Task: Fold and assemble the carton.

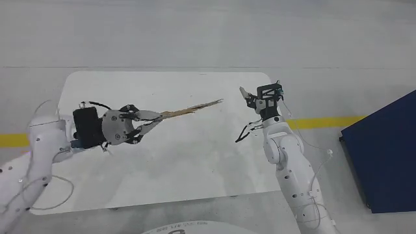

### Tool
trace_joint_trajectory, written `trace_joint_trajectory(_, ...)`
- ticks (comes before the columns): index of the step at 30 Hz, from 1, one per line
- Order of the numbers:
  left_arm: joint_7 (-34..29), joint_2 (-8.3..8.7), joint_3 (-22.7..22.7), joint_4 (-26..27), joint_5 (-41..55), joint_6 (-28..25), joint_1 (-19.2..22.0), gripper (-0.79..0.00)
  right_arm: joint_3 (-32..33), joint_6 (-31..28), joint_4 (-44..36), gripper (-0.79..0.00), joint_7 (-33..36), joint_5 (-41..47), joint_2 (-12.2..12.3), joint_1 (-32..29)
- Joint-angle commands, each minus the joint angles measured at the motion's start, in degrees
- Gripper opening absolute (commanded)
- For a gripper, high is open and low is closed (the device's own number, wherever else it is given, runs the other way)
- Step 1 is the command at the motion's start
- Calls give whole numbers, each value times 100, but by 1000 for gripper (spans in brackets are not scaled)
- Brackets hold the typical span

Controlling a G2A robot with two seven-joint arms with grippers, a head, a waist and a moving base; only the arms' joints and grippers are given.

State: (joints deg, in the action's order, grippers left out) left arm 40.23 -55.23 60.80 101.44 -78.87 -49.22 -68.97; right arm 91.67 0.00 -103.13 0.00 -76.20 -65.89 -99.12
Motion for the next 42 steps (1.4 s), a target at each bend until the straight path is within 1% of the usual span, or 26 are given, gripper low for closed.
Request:
trace_joint_trajectory(1, -365, -135, -300, -543, 1517, -145, 597, -785, 0, 0, 0, 0, 0, 0, 0, 0)
trace_joint_trajectory(2, -516, -239, -539, -872, 2335, -241, 912, -785, 0, 0, 0, 0, 0, 0, 0, 0)
trace_joint_trajectory(3, -690, -318, -719, -1140, 2991, -269, 1142, -785, 0, 0, 0, 0, 0, 0, 0, 0)
trace_joint_trajectory(4, -785, -370, -812, -1286, 3382, -255, 1311, -785, 0, 0, 0, 0, 0, 0, 0, 0)
trace_joint_trajectory(5, -809, -455, -970, -1489, 4079, -256, 1488, -785, 0, 0, 0, 0, 0, 0, 0, 0)
trace_joint_trajectory(6, -962, -532, -1157, -1714, 4742, -314, 1649, -785, 0, 0, 0, 0, 0, 0, 0, 0)
trace_joint_trajectory(7, -1116, -595, -1258, -1863, 5157, -309, 1848, -785, 0, 0, 0, 0, 0, 0, 0, 0)
trace_joint_trajectory(8, -1207, -676, -1417, -2003, 5725, -394, 1955, -785, 0, 0, 0, 0, 0, 0, 0, 0)
trace_joint_trajectory(9, -1348, -712, -1466, -2109, 5877, -340, 2037, -785, 0, 0, 0, 0, 0, 0, 0, 0)
trace_joint_trajectory(11, -1469, -735, -1493, -2120, 5843, -322, 2065, -785, 0, 0, 0, 0, 0, 0, 0, 0)
trace_joint_trajectory(39, -1469, -735, -1493, -2120, 5843, -322, 2065, -785, 0, 0, 0, 0, 0, 0, 0, 0)
trace_joint_trajectory(40, -1505, -732, -1470, -2109, 5772, -271, 2079, -785, 0, 0, 0, 0, 0, 0, 0, 0)
trace_joint_trajectory(41, -1630, -716, -1347, -2037, 5279, -43, 2146, -785, 0, 0, 0, 0, 0, 0, 0, 0)
trace_joint_trajectory(42, -1597, -705, -1235, -1930, 4766, 131, 2134, -785, 0, 0, 0, 0, 0, 0, 0, 0)
